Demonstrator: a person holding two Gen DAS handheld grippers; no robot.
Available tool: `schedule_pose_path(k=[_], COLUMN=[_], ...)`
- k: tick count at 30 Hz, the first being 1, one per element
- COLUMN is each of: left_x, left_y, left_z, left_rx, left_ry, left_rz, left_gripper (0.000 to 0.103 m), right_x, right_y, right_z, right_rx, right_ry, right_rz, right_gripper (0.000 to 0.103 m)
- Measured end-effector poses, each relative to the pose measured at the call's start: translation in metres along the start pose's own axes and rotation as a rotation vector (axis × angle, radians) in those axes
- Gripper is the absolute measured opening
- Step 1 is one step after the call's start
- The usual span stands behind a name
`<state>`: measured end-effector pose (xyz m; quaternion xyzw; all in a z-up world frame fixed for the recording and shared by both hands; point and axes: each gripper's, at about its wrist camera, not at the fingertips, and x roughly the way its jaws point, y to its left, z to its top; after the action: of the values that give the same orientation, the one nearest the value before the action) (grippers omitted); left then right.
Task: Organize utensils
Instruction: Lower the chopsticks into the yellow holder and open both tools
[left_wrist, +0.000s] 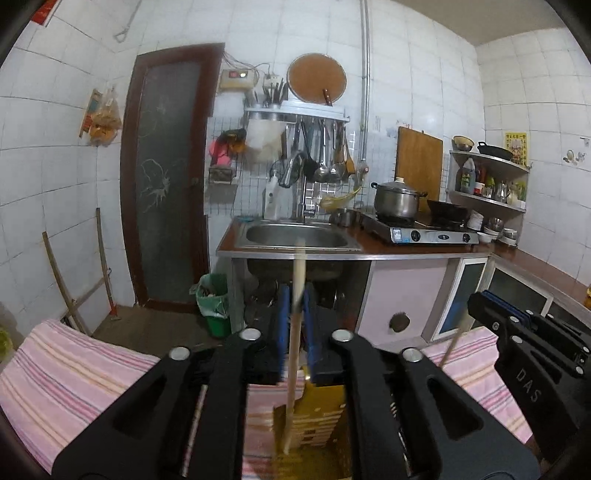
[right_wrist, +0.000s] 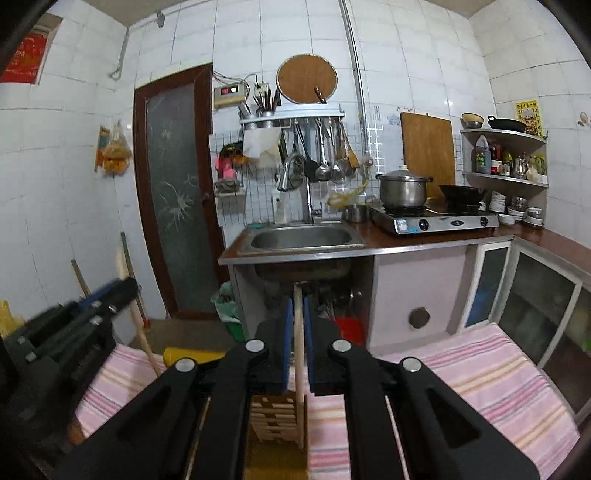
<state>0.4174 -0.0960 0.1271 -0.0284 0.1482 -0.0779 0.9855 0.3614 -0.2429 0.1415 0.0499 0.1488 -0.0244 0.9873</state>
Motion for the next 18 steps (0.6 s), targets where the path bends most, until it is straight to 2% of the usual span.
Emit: schedule_pose_path(k=[1,2,3,4,7,10,14,18], left_x=[-0.009,-0.018,-0.029,-0.042,-0.075,-0.105,-0.133,-0.142], left_y=[0.005,0.008,0.013,0.017,0.027,0.036,0.052,0.065], left_z=[0.006,0.009,0.012,0.015,0.018,0.011,-0.016,-0.055], left_rx=[-0.011,-0.024,-0.034,-0.032,0.002,0.017,0.037,0.03], left_ry=[0.008,-0.001,-0.011,-0.013,-0.005,-0.002,0.048,0.117], left_rz=[0.003,0.007,0.011,0.012,0.018,0.033,0.052,0.09], left_gripper=[0.04,0.056,0.062,0.071,0.083,0.098,0.098,0.098], right_x=[-0.006,-0.016,-0.025,-0.032,-0.059,-0.077,-0.091,-0.091], right_y=[-0.001,-0.004,-0.006,-0.007,-0.01,-0.012,-0.008,-0.005], right_z=[0.003,0.007,0.009,0.01,0.007,-0.006,-0.044,-0.088], right_rx=[-0.003,0.004,0.012,0.011,-0.01,-0.005,-0.002,0.014], right_ry=[0.007,0.014,0.016,0.018,0.055,0.091,0.173,0.271], right_rz=[-0.016,-0.03,-0.038,-0.049,-0.091,-0.098,-0.112,-0.113], right_gripper=[0.029,0.044,0.062,0.062,0.064,0.074,0.076,0.076])
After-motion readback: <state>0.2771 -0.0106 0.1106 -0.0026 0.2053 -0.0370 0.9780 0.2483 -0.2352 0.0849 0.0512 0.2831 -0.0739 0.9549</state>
